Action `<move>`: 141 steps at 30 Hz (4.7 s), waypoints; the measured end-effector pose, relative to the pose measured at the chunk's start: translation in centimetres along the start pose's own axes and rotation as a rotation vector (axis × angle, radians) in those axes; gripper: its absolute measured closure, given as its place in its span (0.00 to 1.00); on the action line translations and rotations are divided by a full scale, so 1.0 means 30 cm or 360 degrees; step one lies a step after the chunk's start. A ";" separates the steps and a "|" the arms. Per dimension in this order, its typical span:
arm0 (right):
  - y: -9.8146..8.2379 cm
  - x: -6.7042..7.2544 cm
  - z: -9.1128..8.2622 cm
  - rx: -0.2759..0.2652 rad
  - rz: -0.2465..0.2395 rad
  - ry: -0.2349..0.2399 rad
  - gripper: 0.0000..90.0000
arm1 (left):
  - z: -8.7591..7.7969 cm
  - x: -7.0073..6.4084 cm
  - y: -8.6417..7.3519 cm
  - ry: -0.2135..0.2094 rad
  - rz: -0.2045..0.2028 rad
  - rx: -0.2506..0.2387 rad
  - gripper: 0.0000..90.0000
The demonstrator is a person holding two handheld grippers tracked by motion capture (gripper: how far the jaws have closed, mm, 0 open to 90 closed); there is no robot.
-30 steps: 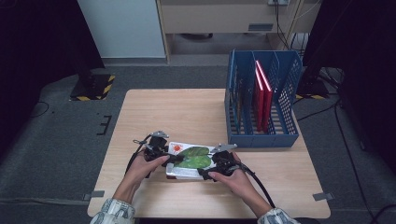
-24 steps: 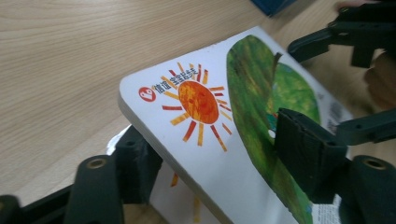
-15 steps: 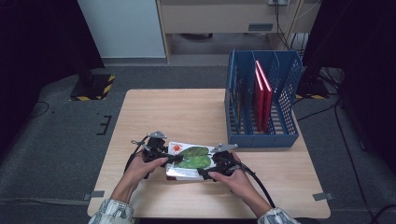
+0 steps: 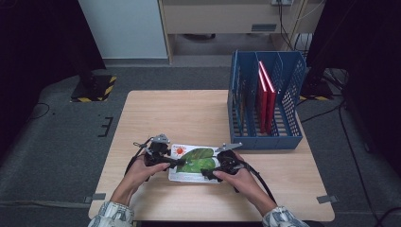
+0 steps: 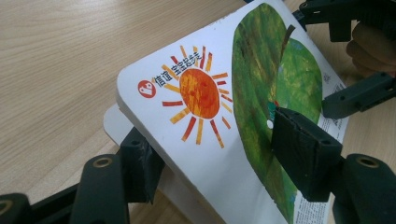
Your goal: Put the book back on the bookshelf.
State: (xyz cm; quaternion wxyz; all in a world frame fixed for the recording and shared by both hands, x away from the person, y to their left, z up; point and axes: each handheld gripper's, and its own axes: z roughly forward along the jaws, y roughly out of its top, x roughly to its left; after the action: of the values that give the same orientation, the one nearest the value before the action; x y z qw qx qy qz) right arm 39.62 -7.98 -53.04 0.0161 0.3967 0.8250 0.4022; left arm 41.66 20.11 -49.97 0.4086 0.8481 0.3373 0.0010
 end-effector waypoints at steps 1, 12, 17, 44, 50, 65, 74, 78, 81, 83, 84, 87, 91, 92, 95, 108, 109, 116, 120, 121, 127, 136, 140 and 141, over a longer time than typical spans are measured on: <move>0.000 0.003 0.001 0.0003 -0.0008 -0.0008 0.01 | 0.000 0.000 0.000 0.0000 0.0000 0.0000 0.40; 0.023 0.021 -0.021 -0.0027 -0.0094 -0.0115 0.07 | -0.023 -0.011 0.015 0.0062 0.0035 -0.0050 0.44; 0.030 0.026 -0.034 -0.0054 -0.0115 -0.0138 0.10 | -0.031 -0.017 0.017 0.0088 0.0042 -0.0076 0.46; 0.098 0.029 -0.092 -0.0227 -0.0320 -0.0349 0.42 | -0.077 -0.042 0.041 0.0345 0.0151 -0.0235 0.55; 0.087 0.044 -0.116 -0.0231 -0.0376 -0.0334 0.47 | -0.092 -0.074 0.011 0.0375 0.0175 -0.0269 0.56; 0.081 0.070 -0.136 -0.0225 -0.0491 -0.0372 0.55 | -0.087 -0.096 -0.030 0.0477 0.0197 -0.0213 0.59; 0.093 0.062 -0.119 -0.0256 -0.0501 -0.0394 0.52 | -0.068 -0.061 -0.022 0.0499 0.0140 -0.0289 0.55; 0.087 0.076 -0.127 -0.0248 -0.0524 -0.0360 0.51 | -0.071 -0.078 -0.037 0.0503 0.0170 -0.0249 0.50; 0.084 0.082 -0.136 -0.0256 -0.0537 -0.0334 0.51 | -0.079 -0.078 -0.052 0.0500 0.0159 -0.0219 0.49; 0.083 0.085 -0.137 -0.0258 -0.0537 -0.0318 0.51 | -0.084 -0.073 -0.055 0.0497 0.0133 -0.0230 0.48; 0.082 0.086 -0.137 -0.0253 -0.0544 -0.0313 0.50 | -0.085 -0.072 -0.056 0.0496 0.0126 -0.0234 0.48; 0.080 0.088 -0.137 -0.0249 -0.0542 -0.0305 0.50 | -0.085 -0.074 -0.058 0.0492 0.0117 -0.0237 0.45; 0.080 0.090 -0.141 -0.0253 -0.0544 -0.0292 0.50 | -0.087 -0.076 -0.062 0.0486 0.0110 -0.0237 0.43; 0.080 0.091 -0.142 -0.0253 -0.0545 -0.0287 0.51 | -0.088 -0.075 -0.064 0.0485 0.0108 -0.0233 0.43; 0.078 0.097 -0.144 -0.0252 -0.0545 -0.0276 0.51 | -0.089 -0.073 -0.067 0.0490 0.0092 -0.0229 0.42; 0.083 0.096 -0.144 -0.0243 -0.0536 -0.0227 0.40 | -0.130 -0.076 -0.096 0.0515 0.0043 -0.0258 0.36; 0.086 0.093 -0.144 -0.0241 -0.0523 -0.0215 0.38 | -0.132 -0.075 -0.097 0.0517 0.0042 -0.0263 0.36; 0.100 0.083 -0.142 -0.0228 -0.0502 -0.0190 0.27 | -0.127 -0.072 -0.098 0.0527 0.0040 -0.0238 0.32; 0.109 0.077 -0.139 -0.0226 -0.0498 -0.0161 0.32 | -0.125 -0.070 -0.099 0.0540 0.0038 -0.0227 0.34; 0.110 0.078 -0.139 -0.0221 -0.0503 -0.0148 0.36 | -0.126 -0.069 -0.100 0.0544 0.0035 -0.0226 0.34; 0.108 0.099 -0.140 -0.0200 -0.0525 -0.0116 0.41 | -0.129 -0.050 -0.100 0.0580 0.0006 -0.0239 0.35; 0.109 0.103 -0.148 -0.0186 -0.0500 -0.0086 0.47 | -0.125 -0.038 -0.095 0.0617 -0.0006 -0.0243 0.34; 0.111 0.112 -0.148 -0.0174 -0.0508 -0.0068 0.49 | -0.123 -0.024 -0.092 0.0636 -0.0025 -0.0256 0.34; 0.112 0.113 -0.146 -0.0175 -0.0513 -0.0068 0.49 | -0.123 -0.020 -0.092 0.0639 -0.0026 -0.0256 0.34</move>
State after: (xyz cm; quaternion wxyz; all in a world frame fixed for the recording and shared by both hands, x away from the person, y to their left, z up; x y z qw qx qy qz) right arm 37.92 -7.35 -46.81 0.1196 0.2661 0.8542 0.4304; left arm 38.61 23.52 -49.26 0.3997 0.7928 0.4175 0.1936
